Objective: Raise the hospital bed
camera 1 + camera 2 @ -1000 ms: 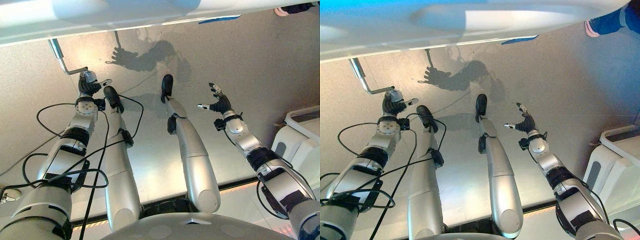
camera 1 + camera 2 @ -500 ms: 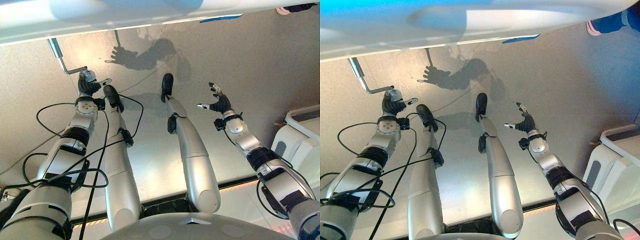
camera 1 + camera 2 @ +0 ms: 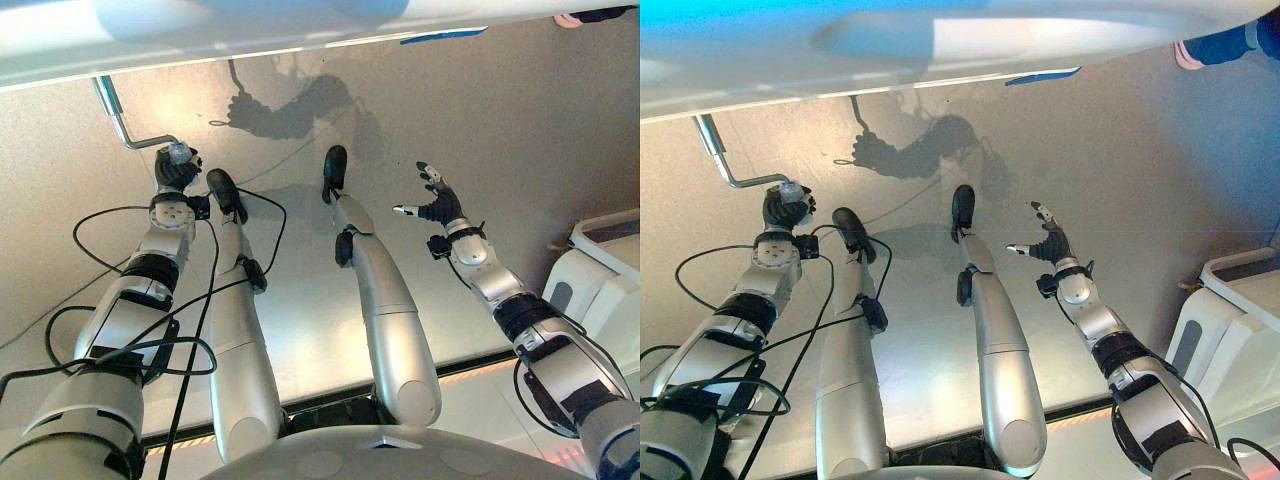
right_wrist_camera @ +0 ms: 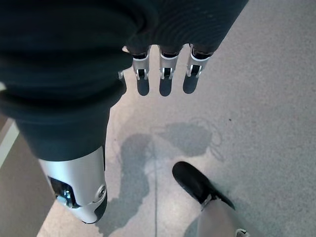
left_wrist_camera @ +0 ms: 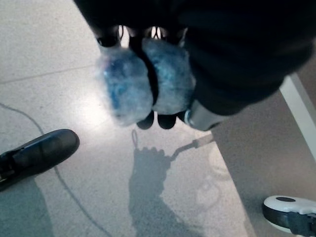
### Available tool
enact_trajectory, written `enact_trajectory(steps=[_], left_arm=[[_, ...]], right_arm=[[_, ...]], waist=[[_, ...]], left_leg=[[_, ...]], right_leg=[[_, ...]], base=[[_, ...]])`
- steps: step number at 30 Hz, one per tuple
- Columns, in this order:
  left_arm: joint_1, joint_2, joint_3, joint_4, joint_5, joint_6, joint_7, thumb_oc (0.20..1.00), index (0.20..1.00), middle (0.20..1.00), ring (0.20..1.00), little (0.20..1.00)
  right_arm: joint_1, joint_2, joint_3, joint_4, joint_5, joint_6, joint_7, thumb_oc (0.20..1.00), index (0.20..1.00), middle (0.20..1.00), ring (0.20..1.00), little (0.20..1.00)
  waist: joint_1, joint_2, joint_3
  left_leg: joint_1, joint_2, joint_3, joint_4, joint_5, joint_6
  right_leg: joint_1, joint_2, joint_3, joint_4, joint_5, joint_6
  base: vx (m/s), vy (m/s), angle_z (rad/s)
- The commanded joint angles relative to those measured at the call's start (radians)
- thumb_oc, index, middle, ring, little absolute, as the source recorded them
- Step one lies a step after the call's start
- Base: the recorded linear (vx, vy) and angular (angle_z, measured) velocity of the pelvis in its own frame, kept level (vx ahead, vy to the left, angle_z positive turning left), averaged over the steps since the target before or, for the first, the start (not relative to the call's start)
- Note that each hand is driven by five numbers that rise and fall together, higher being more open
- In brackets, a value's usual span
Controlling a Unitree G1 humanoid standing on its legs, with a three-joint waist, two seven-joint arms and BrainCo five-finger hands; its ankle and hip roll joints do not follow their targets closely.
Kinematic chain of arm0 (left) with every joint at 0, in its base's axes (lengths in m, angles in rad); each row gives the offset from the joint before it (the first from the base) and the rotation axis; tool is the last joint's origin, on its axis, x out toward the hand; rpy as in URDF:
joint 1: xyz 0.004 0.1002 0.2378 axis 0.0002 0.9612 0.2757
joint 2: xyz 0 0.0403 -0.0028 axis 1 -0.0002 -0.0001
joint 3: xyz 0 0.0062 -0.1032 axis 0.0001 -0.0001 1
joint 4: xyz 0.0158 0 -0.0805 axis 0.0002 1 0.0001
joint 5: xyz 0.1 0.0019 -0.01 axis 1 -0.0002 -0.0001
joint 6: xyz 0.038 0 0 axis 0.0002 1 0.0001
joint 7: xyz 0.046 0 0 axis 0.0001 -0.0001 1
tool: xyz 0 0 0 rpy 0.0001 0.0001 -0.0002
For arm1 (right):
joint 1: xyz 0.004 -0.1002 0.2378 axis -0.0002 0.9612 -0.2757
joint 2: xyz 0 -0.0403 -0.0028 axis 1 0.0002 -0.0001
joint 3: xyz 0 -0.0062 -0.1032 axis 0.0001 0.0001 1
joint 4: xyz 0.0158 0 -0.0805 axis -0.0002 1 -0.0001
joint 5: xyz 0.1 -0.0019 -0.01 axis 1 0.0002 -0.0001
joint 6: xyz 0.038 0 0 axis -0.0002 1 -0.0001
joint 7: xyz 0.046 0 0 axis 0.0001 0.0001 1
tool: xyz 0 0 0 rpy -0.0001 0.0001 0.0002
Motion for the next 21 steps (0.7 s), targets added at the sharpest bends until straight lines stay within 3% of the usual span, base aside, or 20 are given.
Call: enact_trajectory(steps=[1, 11, 21], left_arm=[[0.011, 0.008, -0.006, -0.036, -0.002, -0.018, 0.002, 0.2, 0.2, 0.2, 0.2, 0.2], [-0.013, -0.02, -0.062, -0.067, 0.018, -0.017, -0.016, 0.2, 0.2, 0.2, 0.2, 0.2], [-0.082, -0.099, -0.207, -0.254, 0.071, -0.038, -0.036, 0.2, 0.2, 0.2, 0.2, 0.2]], right_arm=[[0.056, -0.031, 0.019, -0.049, -0.005, -0.036, -0.004, 1.0, 1.0, 1.0, 1.0, 1.0], [0.055, -0.024, 0.047, -0.053, -0.002, -0.033, -0.002, 1.0, 1.0, 1.0, 1.0, 1.0], [0.027, -0.018, 0.101, -0.039, -0.025, -0.019, 0.0, 1.0, 1.0, 1.0, 1.0, 1.0]], waist=[[0.011, -0.026, -0.013], [0.003, -0.027, -0.013], [-0.026, -0.043, -0.013]], left_leg=[[-0.048, -0.028, -0.028, 0.091, -0.037, 0.014], [-0.032, -0.024, -0.018, 0.088, -0.033, 0.01], [0.079, 0.002, 0.018, 0.008, -0.004, -0.01]], right_leg=[[0.038, -0.005, 0.019, -0.056, 0.045, 0.152], [0.041, 0.0, 0.026, -0.046, 0.04, 0.149], [0.078, 0.043, 0.052, -0.058, 0.04, 0.154]], base=[[0.0, 0.0, 0.0], [0.0, -0.007, 0.0], [0.0, -0.054, -0.09]])
